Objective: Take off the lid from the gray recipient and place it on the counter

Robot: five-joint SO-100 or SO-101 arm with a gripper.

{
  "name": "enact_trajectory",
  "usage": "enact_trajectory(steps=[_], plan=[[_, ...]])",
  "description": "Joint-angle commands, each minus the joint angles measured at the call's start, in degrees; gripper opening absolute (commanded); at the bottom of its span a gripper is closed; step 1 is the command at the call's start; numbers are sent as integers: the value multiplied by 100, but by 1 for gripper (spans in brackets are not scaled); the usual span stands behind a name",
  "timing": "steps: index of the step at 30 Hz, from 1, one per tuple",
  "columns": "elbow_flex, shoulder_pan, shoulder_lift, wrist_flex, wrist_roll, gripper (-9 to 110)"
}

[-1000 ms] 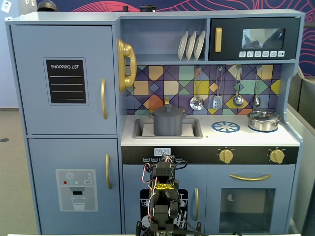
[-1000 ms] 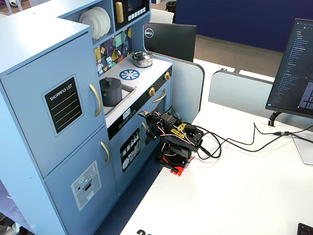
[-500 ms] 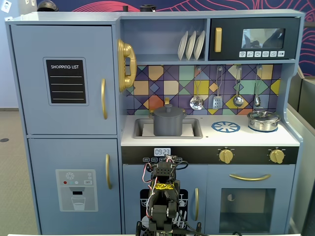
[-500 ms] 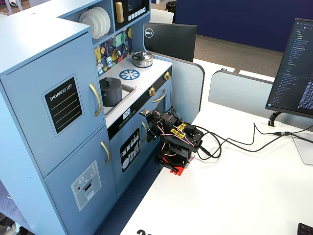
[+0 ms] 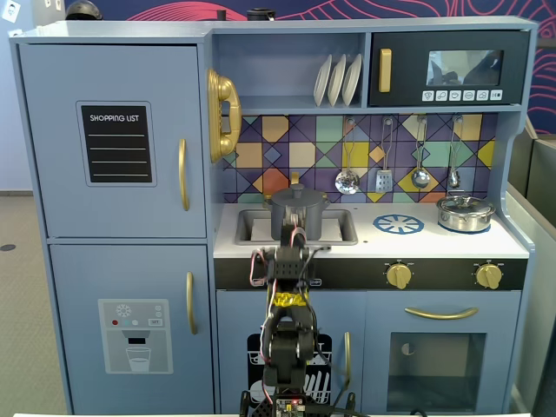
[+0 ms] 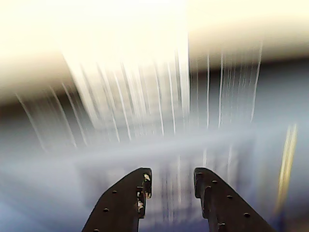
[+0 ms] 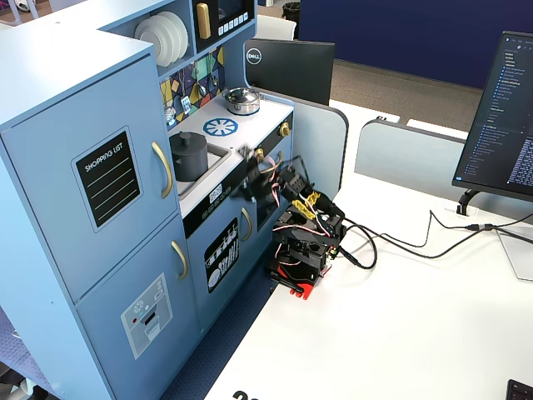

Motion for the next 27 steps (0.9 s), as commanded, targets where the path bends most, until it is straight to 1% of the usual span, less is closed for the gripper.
enact_trajectory(steps=[1, 3, 8, 17, 22, 27], plan=[[-1125, 26, -527, -1204, -211, 7], [-1257, 53, -650, -1916, -167, 12], [-1529, 123, -949, -2575, -246, 21], [-1608, 158, -1538, -3533, -316, 20], [-1635, 88, -2039, -4368, -369, 20], [-1837, 123, -2593, -4720, -501, 19]])
